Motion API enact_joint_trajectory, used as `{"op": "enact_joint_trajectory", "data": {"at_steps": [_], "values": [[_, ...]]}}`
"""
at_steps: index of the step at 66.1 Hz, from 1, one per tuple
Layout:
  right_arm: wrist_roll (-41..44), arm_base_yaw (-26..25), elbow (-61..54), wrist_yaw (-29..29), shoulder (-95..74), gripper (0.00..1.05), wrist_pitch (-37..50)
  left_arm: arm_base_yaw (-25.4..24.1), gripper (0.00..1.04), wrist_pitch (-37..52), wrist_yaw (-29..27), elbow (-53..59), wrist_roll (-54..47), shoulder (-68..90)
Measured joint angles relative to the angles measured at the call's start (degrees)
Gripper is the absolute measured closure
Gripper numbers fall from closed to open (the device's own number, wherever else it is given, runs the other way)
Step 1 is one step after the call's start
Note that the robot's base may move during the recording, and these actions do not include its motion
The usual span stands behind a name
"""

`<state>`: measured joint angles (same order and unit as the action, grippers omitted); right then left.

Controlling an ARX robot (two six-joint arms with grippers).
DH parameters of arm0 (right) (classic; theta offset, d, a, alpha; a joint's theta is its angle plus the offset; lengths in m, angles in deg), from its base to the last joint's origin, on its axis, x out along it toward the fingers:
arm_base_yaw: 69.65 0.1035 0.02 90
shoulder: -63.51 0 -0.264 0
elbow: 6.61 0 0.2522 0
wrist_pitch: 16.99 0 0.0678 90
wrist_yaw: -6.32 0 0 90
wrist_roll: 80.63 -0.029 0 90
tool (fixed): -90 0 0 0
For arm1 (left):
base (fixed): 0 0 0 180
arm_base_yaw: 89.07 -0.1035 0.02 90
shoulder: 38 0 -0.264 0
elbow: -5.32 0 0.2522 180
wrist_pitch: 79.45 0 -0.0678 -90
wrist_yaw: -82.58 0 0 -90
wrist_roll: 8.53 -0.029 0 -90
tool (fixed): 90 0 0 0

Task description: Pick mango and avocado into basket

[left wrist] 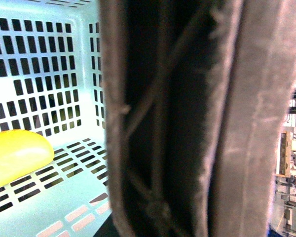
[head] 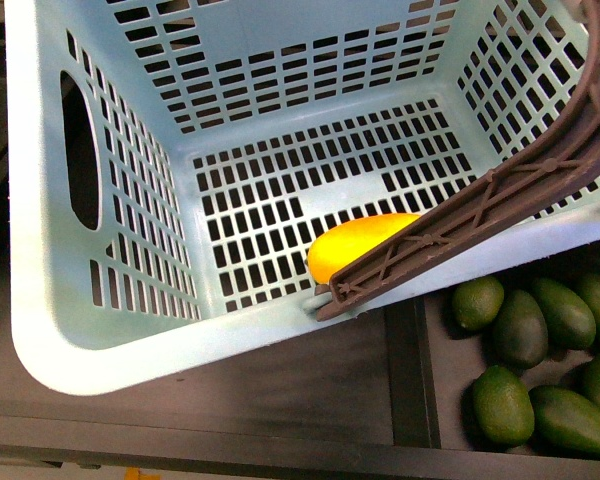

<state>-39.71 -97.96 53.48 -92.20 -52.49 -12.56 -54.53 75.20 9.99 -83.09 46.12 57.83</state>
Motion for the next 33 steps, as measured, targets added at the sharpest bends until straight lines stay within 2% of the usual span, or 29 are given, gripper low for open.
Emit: {"op": "enact_joint_trajectory", "data": {"at_steps": [16,33], "values": [[0.98,3.26,6.97,-0.09,-13.73,0.09,-1.14,-0.02,0.91,0.00,-0.52,-0.02,0.02,0.00],[-2.67,5.01,12.85,-0.42,-20.70,0.09,-2.38,-0.04,0.91,0.00,-0.63,0.00,0.02,0.00]]}}
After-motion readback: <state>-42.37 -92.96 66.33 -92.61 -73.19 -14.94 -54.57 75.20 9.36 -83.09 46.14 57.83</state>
